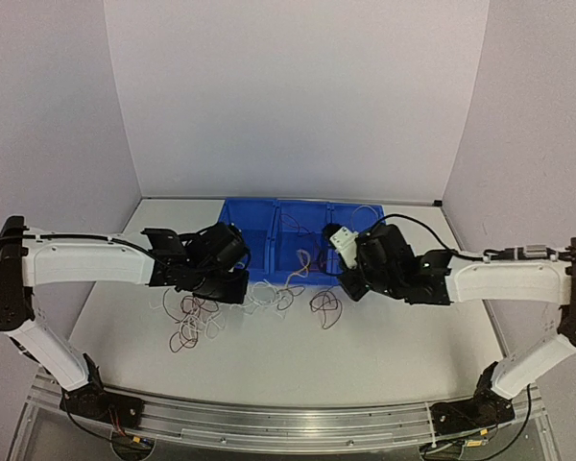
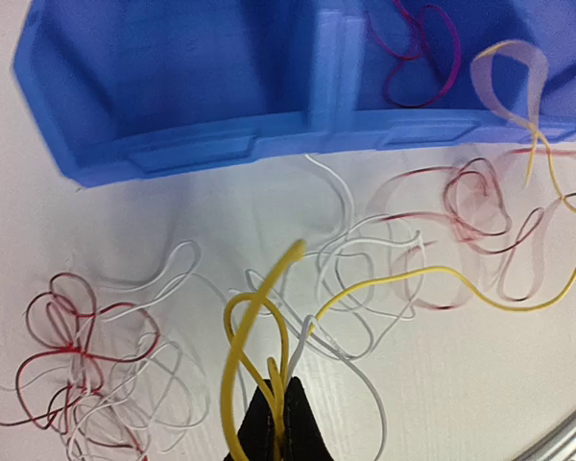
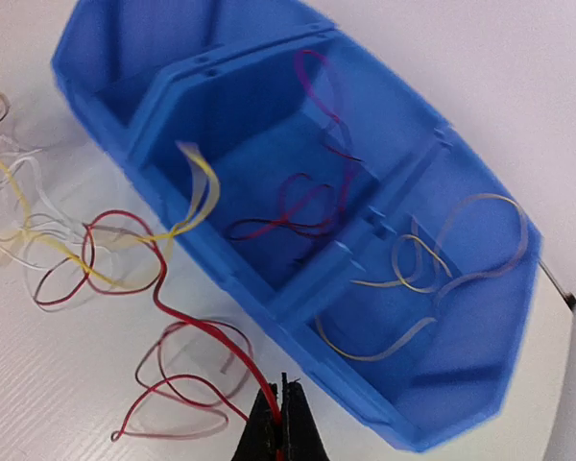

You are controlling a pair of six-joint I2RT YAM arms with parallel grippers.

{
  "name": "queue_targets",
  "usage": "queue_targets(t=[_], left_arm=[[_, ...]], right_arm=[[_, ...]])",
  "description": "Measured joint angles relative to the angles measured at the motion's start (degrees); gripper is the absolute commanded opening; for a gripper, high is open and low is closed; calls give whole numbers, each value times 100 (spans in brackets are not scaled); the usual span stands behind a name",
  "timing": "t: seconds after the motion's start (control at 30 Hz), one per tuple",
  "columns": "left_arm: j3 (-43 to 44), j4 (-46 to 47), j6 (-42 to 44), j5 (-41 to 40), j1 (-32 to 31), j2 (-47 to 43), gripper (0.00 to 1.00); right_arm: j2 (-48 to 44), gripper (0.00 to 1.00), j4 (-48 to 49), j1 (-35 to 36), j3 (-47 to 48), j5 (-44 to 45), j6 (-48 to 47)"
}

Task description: Untangle the cables

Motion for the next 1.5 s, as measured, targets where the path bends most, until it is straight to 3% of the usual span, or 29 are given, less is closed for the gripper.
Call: queue_targets(t=[0.2,0.4,0.63,0.97,1.07,1.23,1.5], left_arm=[[-830,-458,-647,-410,350,-382,0],[-1490,-659,-1011,-476,665,-887,0],[-1740,-697,-1204,-479,812,-1323,0],[-2040,-695,-1304,-488,975,-1426,0],[-2129,-691,-1292,-457,1137,-1425,0],[-2181,-635,-1183,-333,1211,-1358,0],[-2248,34,-673,203,1211,-1379,0]], right_arm=[[-2018,0,-1033,-30,-596,1461,1098],[-3524,0,-2167,-60,-800,1995,1583],[-4158,0,-2974,-61,-493,3219,1463],[-5266,0,-3246,-64,-78,4966,977],[-5558,0,-3257,-74,34,5136,965],[-5364,0,-3444,-127,231,5013,970],[-3485,0,-3739,-96,1352,3930,1263]])
